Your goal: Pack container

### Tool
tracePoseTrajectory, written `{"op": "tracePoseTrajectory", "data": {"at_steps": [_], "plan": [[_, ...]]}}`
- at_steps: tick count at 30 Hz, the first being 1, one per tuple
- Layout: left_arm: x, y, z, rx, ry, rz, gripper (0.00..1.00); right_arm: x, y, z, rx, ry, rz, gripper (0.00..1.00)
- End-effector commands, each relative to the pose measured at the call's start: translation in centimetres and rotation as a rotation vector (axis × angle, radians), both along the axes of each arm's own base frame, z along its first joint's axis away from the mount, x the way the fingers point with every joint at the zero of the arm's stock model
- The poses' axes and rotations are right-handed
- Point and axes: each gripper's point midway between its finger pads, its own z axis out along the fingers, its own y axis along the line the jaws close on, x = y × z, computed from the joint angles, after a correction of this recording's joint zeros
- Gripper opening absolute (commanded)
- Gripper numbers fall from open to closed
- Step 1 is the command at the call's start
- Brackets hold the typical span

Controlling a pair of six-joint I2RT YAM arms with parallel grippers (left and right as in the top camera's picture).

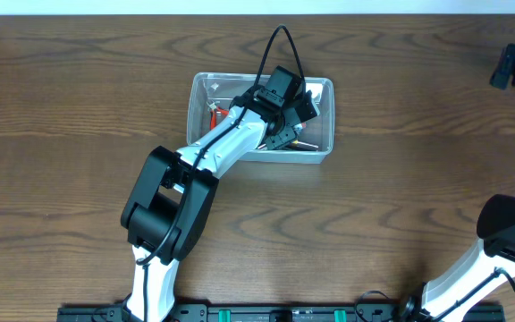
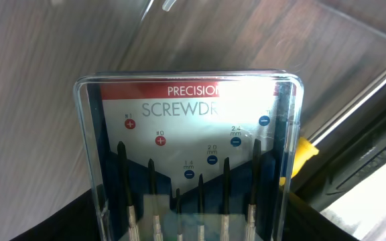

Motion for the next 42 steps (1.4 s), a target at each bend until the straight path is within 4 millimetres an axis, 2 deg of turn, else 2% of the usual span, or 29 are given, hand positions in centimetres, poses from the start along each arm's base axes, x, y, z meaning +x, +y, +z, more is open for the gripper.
{"op": "tracePoseTrajectory", "data": {"at_steps": [1, 3, 4, 5, 8, 12, 17, 20, 22, 25, 29, 31, 33, 35, 38, 42], "plan": [[0.9, 0.5, 1.2, 0.030, -0.050, 0.009, 0.52, 0.0, 0.1, 0.0, 0.006, -0.003, 0.015, 0.99], [1.0, 0.5, 2.1, 0.020, -0.066, 0.010, 0.55, 0.0, 0.1, 0.0, 0.006, -0.003, 0.014, 0.99], [1.2, 0.5, 2.7, 0.015, -0.080, 0.012, 0.62, 0.0, 0.1, 0.0, 0.006, -0.003, 0.014, 0.99], [1.3, 0.5, 3.3, 0.008, -0.091, 0.014, 0.79, 0.0, 0.1, 0.0, 0.006, -0.003, 0.014, 0.99], [1.8, 0.6, 5.7, -0.019, -0.134, 0.022, 0.99, 0.0, 0.1, 0.0, 0.006, -0.002, 0.014, 0.99], [2.0, 1.1, 9.0, -0.045, -0.191, 0.036, 0.98, -0.1, 0.1, 0.0, 0.007, 0.000, 0.015, 0.99], [1.1, 3.5, 14.1, -0.027, -0.267, 0.120, 0.98, -0.1, 0.4, 0.0, 0.014, -0.001, 0.032, 0.99], [0.1, 6.1, 17.5, -0.077, -0.283, 0.275, 0.99, 0.6, 2.4, 0.2, 0.081, -0.037, 0.168, 0.99], [-0.8, 8.8, 19.7, -0.141, -0.273, 0.419, 0.98, 1.0, 4.6, 0.3, 0.108, -0.052, 0.303, 0.99], [-1.9, 13.5, 22.2, -0.219, -0.264, 0.628, 0.98, 2.1, 7.2, 0.4, 0.064, -0.055, 0.404, 0.99], [-3.6, 21.4, 25.0, -0.309, -0.281, 0.929, 0.98, 4.8, 9.4, 1.2, -0.049, -0.105, 0.321, 0.99], [-4.7, 24.1, 26.0, -0.343, -0.290, 1.030, 0.98, 5.3, 10.9, 1.8, -0.030, -0.139, 0.319, 0.99], [-6.2, 26.2, 26.9, -0.404, -0.278, 1.120, 0.99, 5.0, 12.0, 2.7, -0.021, -0.159, 0.315, 0.97], [-7.7, 27.0, 27.6, -0.474, -0.244, 1.159, 0.99, 4.0, 12.5, 3.7, -0.021, -0.168, 0.314, 0.91], [-9.9, 27.3, 28.4, -0.530, -0.212, 1.164, 0.99, 1.9, 12.5, 5.5, -0.024, -0.183, 0.306, 0.90], [-13.4, 26.8, 28.9, -0.537, -0.221, 1.140, 0.99, -2.0, 12.6, 8.2, -0.023, -0.212, 0.276, 0.91]]}}
